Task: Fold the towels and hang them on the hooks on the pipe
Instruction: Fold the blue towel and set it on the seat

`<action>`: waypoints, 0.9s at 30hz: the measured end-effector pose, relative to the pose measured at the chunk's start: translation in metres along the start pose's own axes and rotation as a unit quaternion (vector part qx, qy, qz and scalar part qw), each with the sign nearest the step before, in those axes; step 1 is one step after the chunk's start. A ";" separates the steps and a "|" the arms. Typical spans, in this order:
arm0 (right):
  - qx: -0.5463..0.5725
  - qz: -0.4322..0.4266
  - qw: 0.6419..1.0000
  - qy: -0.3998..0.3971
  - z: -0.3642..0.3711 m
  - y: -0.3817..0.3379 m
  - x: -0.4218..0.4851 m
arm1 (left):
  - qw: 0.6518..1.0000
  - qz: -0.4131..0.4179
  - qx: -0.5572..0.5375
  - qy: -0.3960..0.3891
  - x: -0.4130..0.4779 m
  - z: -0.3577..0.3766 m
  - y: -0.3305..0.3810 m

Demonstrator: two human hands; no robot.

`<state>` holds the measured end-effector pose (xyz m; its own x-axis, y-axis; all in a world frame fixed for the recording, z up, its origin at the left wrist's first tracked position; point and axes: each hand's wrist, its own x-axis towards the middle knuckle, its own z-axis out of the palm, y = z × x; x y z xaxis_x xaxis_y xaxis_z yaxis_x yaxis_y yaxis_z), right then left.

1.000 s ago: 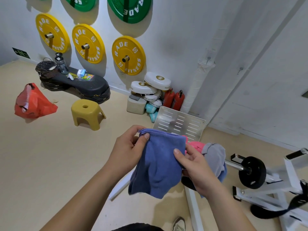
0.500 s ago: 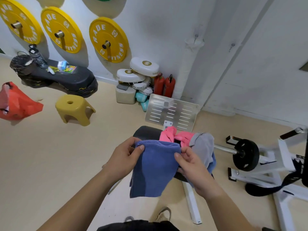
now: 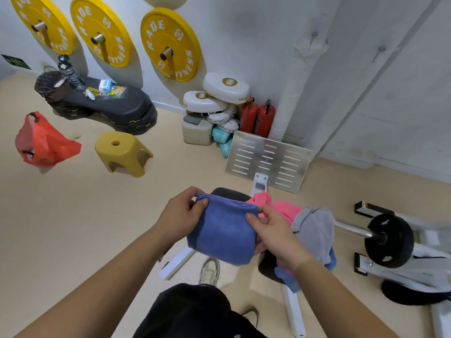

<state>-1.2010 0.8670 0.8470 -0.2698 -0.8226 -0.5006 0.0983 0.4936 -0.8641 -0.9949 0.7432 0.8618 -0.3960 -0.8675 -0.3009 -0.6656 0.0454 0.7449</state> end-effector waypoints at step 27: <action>-0.168 -0.064 0.961 0.208 -0.001 -0.039 0.171 | 0.996 0.034 -0.028 -0.075 0.211 0.005 -0.019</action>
<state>-1.2514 0.7073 0.7956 -0.6257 -0.7331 -0.2666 -0.2581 0.5171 -0.8161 -1.0690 0.5619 0.7806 -0.5308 -0.7801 -0.3313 -0.5993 0.0691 0.7976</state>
